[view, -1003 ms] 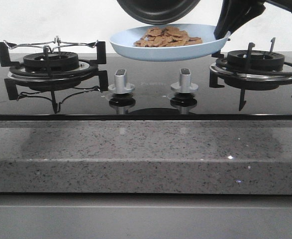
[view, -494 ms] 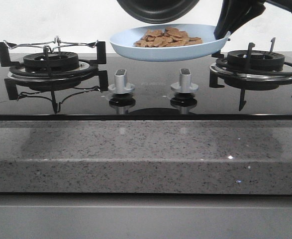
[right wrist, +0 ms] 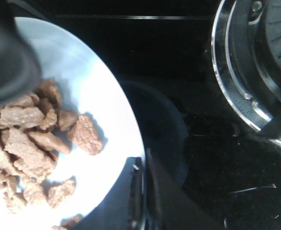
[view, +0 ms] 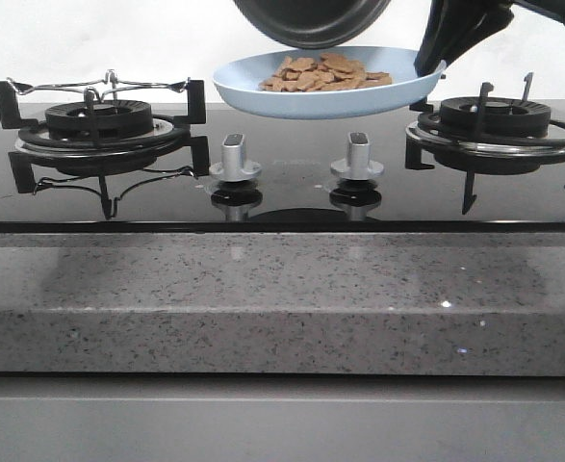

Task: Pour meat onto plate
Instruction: 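Return the pan with the left gripper onto its burner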

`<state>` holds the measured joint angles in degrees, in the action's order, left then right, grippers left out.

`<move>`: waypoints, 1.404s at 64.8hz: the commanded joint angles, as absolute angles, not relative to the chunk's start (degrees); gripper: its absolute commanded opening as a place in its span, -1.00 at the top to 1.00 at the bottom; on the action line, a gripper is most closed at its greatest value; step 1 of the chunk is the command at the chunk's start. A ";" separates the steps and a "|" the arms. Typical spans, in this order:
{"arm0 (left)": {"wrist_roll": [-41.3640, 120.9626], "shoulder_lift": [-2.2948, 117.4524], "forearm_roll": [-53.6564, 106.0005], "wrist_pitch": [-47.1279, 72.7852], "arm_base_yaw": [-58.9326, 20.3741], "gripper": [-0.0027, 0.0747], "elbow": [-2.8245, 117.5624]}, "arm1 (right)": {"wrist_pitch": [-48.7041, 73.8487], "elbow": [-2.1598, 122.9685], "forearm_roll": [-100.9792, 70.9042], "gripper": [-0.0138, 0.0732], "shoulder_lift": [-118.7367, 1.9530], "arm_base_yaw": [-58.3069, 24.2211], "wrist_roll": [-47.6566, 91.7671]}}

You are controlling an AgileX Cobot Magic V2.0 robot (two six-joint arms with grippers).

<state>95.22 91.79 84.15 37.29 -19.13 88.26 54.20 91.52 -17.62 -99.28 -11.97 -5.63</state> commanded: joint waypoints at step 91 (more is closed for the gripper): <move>52.03 82.69 106.74 39.44 13.77 0.98 64.49 | 51.43 93.00 -18.87 0.85 -95.95 -11.59 -5.27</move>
<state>55.15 82.01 100.77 36.13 13.70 61.19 54.20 91.52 -17.62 -99.28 -11.97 -5.63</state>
